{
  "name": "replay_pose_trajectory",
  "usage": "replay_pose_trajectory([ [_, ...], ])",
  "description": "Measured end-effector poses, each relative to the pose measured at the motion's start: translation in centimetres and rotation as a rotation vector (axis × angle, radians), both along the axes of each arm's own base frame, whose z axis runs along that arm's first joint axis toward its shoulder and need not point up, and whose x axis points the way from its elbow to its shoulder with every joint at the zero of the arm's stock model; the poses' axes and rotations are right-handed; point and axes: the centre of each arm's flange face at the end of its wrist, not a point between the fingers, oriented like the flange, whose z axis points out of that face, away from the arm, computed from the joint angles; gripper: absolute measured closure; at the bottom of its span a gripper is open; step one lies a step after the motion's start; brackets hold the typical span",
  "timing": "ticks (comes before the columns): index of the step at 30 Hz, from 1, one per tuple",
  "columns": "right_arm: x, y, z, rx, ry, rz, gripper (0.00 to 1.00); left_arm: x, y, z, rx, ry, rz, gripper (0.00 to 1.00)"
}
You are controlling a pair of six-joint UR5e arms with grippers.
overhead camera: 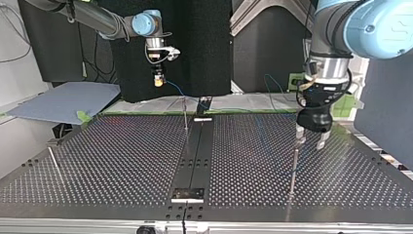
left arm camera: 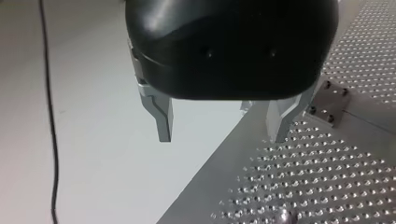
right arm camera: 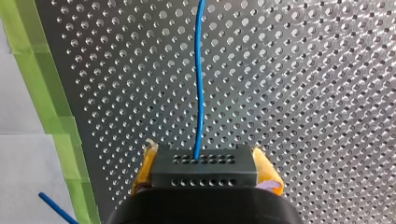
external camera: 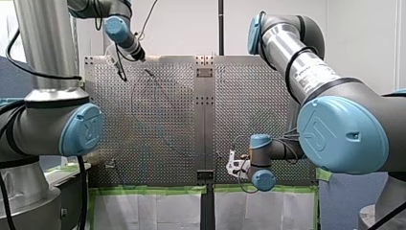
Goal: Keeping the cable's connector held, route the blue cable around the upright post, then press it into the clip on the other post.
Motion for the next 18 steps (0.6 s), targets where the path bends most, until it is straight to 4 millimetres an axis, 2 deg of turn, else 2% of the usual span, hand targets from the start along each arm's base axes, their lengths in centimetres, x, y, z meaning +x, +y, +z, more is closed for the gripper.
replay_pose_trajectory([
  [10,0.0,-0.1,0.0,0.002,-0.002,0.0,1.0,1.1,-1.4,1.0,0.096,0.058,-0.009,0.0],
  [18,0.1,-0.2,0.1,0.001,-0.003,0.002,1.0,1.4,-1.4,1.9,0.176,0.1,0.033,0.0],
])
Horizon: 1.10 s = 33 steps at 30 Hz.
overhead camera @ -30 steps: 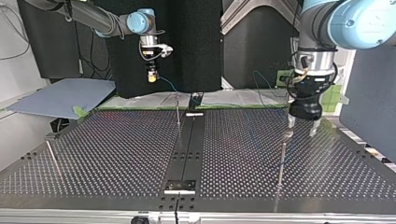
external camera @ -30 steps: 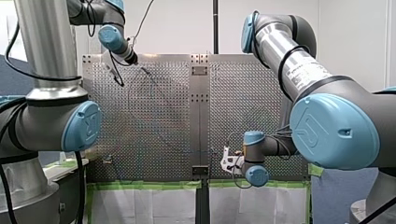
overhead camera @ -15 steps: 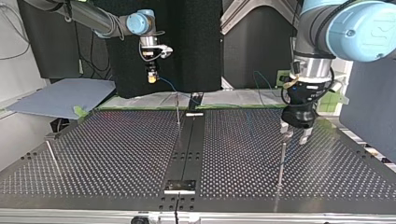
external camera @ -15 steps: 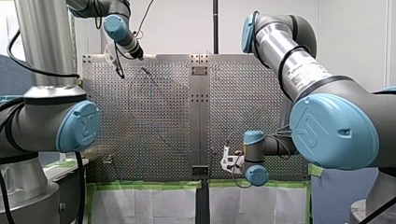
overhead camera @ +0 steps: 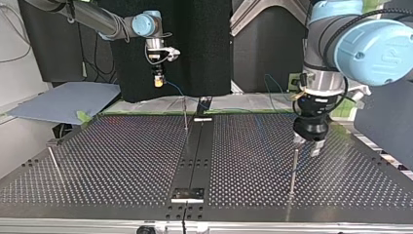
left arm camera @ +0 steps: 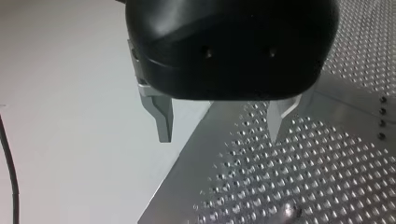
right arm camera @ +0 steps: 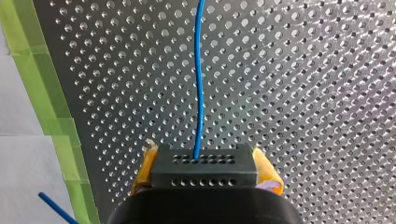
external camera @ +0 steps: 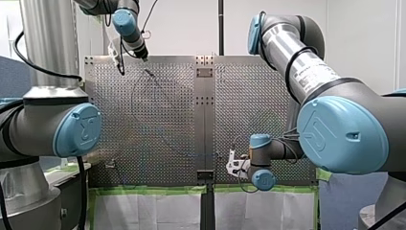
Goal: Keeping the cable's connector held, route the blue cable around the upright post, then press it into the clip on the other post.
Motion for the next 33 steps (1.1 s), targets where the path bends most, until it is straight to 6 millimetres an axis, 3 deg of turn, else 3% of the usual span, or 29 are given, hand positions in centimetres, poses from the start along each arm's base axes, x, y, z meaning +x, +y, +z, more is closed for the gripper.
replay_pose_trajectory([
  [22,0.2,0.1,0.0,0.002,0.001,0.01,1.0,-1.0,0.5,-0.7,0.216,0.096,0.061,0.0],
  [33,0.2,0.1,0.0,0.002,0.001,0.011,1.0,-1.1,0.2,-0.7,0.233,0.097,0.053,0.0],
])
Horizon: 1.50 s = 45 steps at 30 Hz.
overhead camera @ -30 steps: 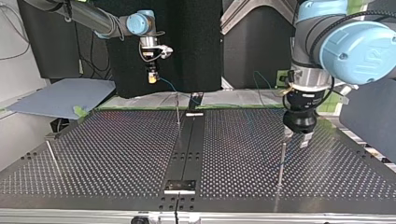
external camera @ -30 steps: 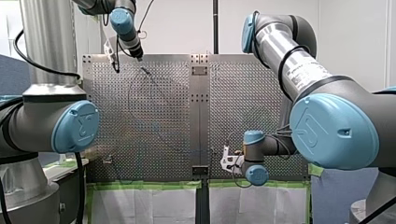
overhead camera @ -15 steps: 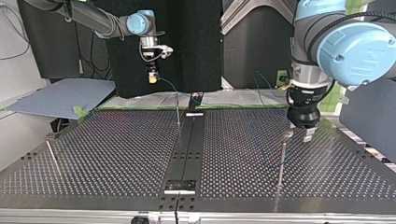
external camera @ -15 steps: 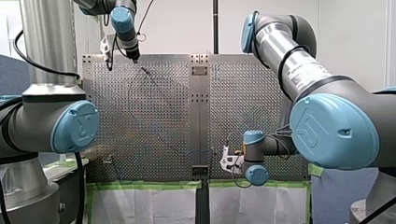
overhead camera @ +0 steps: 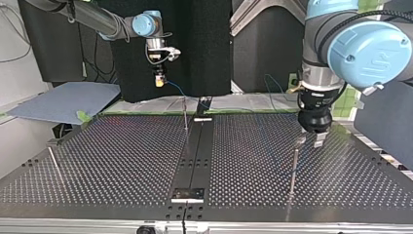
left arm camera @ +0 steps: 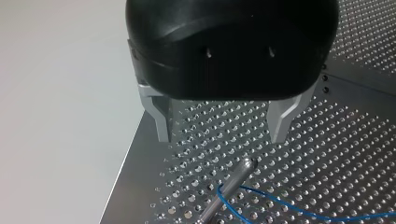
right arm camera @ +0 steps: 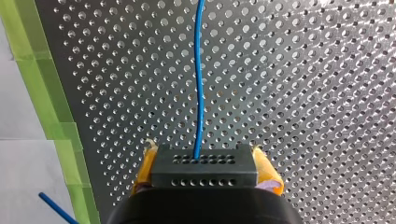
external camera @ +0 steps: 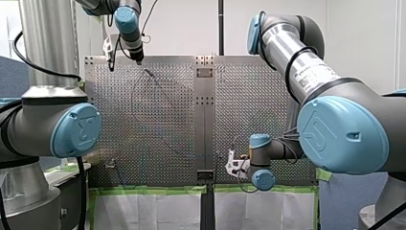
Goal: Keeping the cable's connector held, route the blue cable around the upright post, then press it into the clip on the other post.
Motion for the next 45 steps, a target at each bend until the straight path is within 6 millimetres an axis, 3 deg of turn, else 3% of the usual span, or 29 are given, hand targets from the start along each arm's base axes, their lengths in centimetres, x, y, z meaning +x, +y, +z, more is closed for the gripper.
replay_pose_trajectory([
  [18,0.1,-0.1,0.1,-0.001,-0.003,0.009,1.0,0.8,-2.2,-1.4,0.118,0.037,-0.071,0.0],
  [24,0.3,-0.2,0.1,-0.003,-0.007,0.016,1.0,2.2,-4.4,-2.0,0.173,0.016,-0.097,0.0],
  [31,0.3,-0.2,0.2,-0.004,-0.008,0.017,1.0,3.2,-7.6,-4.4,0.245,0.033,-0.149,0.0],
  [40,0.4,-0.5,0.3,-0.01,-0.011,0.023,1.0,3.1,-11.0,-5.7,0.315,0.0,-0.21,0.0],
  [45,0.4,-0.5,0.3,-0.01,-0.011,0.023,1.0,3.5,-11.9,-6.2,0.362,0.001,-0.205,0.0],
])
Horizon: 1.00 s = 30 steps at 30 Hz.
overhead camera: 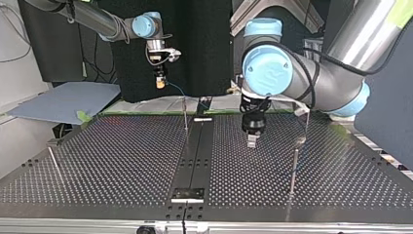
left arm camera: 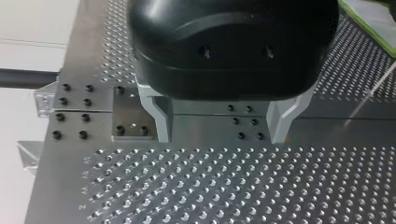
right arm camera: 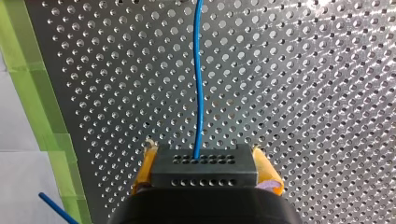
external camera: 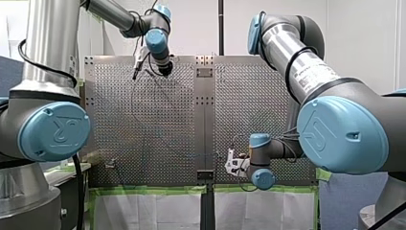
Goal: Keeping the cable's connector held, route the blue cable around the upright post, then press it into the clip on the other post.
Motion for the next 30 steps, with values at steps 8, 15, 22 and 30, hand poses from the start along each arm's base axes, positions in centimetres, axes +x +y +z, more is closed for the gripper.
replay_pose_trajectory([
  [8,0.1,0.1,0.0,0.002,0.001,0.002,1.0,2.0,-1.1,-1.0,0.078,-0.003,0.035,0.0],
  [15,0.2,0.1,0.0,0.0,0.0,0.004,1.0,4.0,-1.0,-3.6,0.155,0.011,0.088,0.0],
  [22,0.3,0.2,0.0,-0.001,-0.001,0.011,1.0,5.4,-0.9,-5.7,0.232,0.021,0.137,0.0],
  [30,0.3,0.2,0.0,-0.002,-0.001,0.014,1.0,7.0,-0.8,-6.2,0.305,0.0,0.188,0.0],
])
